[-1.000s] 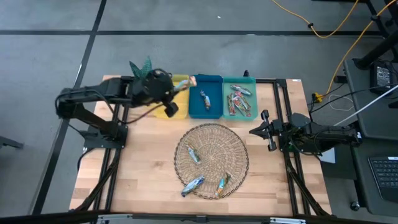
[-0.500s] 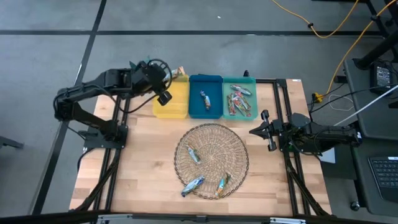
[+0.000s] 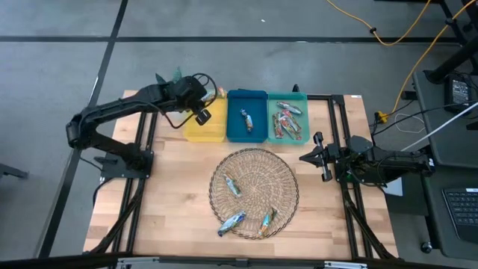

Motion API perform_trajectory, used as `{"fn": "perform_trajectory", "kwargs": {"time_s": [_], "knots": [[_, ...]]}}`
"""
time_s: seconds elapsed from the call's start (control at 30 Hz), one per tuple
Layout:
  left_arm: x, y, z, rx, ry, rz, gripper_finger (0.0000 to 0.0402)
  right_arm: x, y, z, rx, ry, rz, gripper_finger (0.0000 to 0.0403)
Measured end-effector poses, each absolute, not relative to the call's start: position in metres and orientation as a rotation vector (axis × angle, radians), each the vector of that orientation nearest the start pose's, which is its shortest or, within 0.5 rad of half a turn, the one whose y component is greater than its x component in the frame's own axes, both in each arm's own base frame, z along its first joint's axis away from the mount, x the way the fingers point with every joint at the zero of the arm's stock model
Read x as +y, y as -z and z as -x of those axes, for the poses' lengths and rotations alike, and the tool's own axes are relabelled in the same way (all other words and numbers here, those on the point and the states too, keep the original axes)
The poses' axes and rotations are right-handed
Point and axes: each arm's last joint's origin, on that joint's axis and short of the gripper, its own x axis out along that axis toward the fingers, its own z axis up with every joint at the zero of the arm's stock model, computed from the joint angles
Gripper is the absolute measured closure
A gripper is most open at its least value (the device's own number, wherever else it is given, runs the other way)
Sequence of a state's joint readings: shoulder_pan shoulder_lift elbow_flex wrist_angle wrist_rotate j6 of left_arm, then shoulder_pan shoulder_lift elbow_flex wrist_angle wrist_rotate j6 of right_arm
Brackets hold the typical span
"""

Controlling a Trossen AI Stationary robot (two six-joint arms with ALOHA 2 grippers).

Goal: Pick and place Granola Bars by type
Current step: Put the yellow granola bar into the yellow bin

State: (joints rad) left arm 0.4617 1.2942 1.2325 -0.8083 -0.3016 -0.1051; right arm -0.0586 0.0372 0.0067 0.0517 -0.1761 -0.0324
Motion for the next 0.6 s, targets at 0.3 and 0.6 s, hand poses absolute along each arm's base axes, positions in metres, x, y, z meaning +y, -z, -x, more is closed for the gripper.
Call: {"fn": "perform_trajectory", "kwargs": {"time_s": [0.3, 0.6], "knots": [[0.141, -0.277, -0.22, 0.837, -0.761, 0.269, 0.0327, -0.001, -0.168, -0.099, -0.023, -0.117, 0.033, 0.0389], [0.138, -0.234, -0.213, 0.87, -0.744, 0.341, 0.0327, -0.001, -0.168, -0.099, -0.023, -0.117, 0.034, 0.0389]]}}
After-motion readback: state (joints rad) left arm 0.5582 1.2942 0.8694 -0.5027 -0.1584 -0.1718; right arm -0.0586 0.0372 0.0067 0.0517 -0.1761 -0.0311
